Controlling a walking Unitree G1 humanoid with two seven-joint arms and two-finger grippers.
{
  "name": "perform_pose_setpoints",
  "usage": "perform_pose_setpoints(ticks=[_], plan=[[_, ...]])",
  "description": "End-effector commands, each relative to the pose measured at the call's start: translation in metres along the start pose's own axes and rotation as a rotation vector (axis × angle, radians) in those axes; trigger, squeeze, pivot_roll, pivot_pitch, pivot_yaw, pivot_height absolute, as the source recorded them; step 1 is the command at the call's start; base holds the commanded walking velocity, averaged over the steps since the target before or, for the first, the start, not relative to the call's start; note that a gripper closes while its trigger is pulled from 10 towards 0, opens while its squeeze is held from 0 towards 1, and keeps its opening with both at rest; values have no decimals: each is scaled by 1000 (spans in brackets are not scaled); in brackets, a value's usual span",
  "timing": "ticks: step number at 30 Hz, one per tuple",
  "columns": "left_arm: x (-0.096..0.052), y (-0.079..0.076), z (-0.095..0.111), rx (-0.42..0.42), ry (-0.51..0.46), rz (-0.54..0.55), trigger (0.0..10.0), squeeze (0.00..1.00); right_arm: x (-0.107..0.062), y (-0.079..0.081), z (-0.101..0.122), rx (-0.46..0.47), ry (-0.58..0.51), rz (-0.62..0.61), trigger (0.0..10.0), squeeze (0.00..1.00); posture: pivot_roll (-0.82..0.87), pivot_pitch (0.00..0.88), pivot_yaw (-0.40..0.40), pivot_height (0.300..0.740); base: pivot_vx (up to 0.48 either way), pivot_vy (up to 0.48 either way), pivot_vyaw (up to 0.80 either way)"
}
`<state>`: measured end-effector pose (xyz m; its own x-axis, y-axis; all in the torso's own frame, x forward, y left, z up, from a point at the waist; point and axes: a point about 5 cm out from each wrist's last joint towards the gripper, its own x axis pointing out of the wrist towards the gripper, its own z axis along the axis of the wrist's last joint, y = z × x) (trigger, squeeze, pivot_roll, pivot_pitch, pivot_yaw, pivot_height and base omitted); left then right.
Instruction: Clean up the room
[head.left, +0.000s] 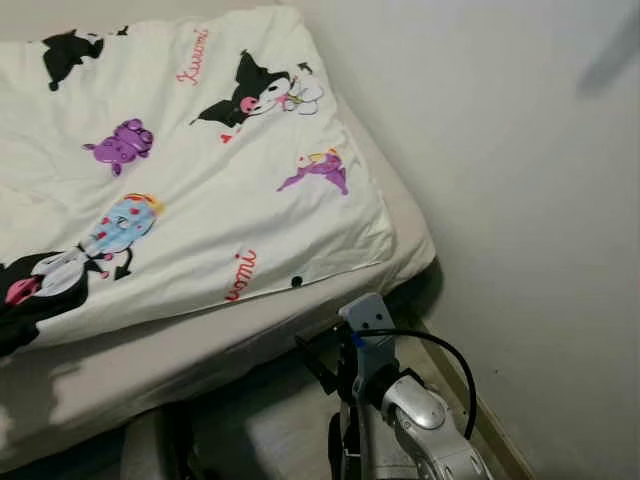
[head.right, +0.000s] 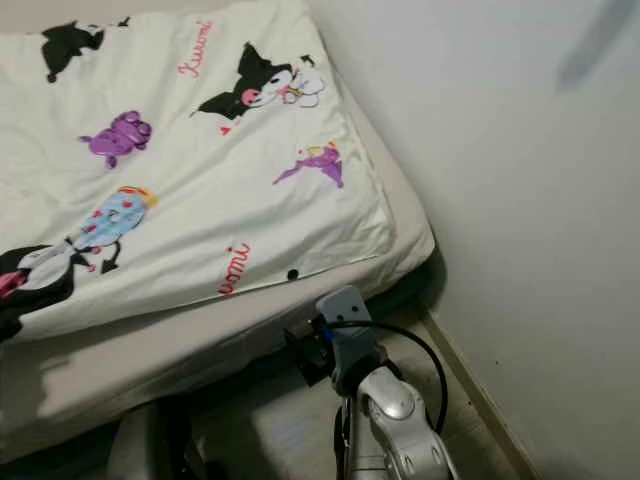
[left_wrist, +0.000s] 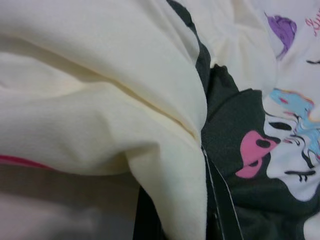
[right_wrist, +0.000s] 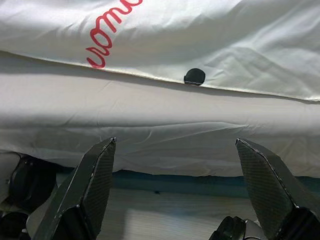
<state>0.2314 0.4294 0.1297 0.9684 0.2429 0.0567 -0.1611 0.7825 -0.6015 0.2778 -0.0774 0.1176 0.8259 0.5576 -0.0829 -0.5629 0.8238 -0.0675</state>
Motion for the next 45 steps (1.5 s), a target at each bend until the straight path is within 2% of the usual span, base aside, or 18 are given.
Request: perform_pose_setpoints(ticks=[1,2,5,7,8,9,11,19,23,24,26,27,28,31,34,38,44,45], plan=[[-21,17,2,42,53,42,0,0,-2,4,-10,20,28,8,10000,0,-163,464,-34,561,0,0,0],[-21,17,2,42,53,42,0,0,-2,4,-10,20,28,8,10000,0,-163,464,-34,561,0,0,0],[-39,22,-17,121,179,-10,0,0,-2,5,-12,22,29,11,10000,0,-157,466,-31,561,0,0,0],[-39,22,-17,121,179,-10,0,0,-2,5,-12,22,29,11,10000,0,-157,466,-31,561,0,0,0],[-49,25,-26,143,223,-14,0,0,-2,5,-12,22,29,11,10000,0,-153,464,-26,561,0,0,0],[-49,25,-26,143,223,-14,0,0,-2,5,-12,22,29,11,10000,0,-153,464,-26,561,0,0,0],[-74,24,-49,195,317,-48,0,0,-1,5,-13,23,30,8,10000,0,-151,464,-20,561,0,0,0],[-103,21,-59,193,311,-3,0,0,-3,3,-14,21,29,5,10000,0,-144,462,-16,561,0,0,0],[-122,22,-58,207,317,41,0,0,-2,3,-15,20,27,4,10000,0,-140,459,-9,561,0,0,0],[-131,22,-58,213,316,68,0,0,-2,3,-15,21,26,2,10000,0,-138,458,-7,561,0,0,0],[-131,22,-58,213,316,68,0,0,-2,3,-15,21,26,2,10000,0,-138,458,-7,561,0,0,0],[-141,22,-58,225,322,92,0,0,-1,4,-15,21,25,1,10000,0,-134,459,-4,561,0,0,0],[-164,20,-59,232,330,152,0,0,-1,4,-15,22,22,0,10000,0,-131,457,-1,561,0,0,0],[-171,19,-59,231,328,174,0,0,-1,4,-15,22,22,0,10000,0,-131,457,-1,561,0,0,0],[-191,18,-61,248,343,234,0,0,-1,4,-15,22,21,2,10000,0,-126,457,-4,561,0,0,0],[-199,14,-64,247,350,253,0,0,0,4,-15,23,20,4,10000,0,-123,453,-6,561,0,0,0],[-198,13,-68,270,364,271,0,0,1,4,-15,22,19,8,10000,0,-120,453,-7,561,0,0,0],[-195,15,-69,293,372,285,1333,0,2,4,-15,22,19,8,10000,0,-119,451,-5,561,0,0,0]])
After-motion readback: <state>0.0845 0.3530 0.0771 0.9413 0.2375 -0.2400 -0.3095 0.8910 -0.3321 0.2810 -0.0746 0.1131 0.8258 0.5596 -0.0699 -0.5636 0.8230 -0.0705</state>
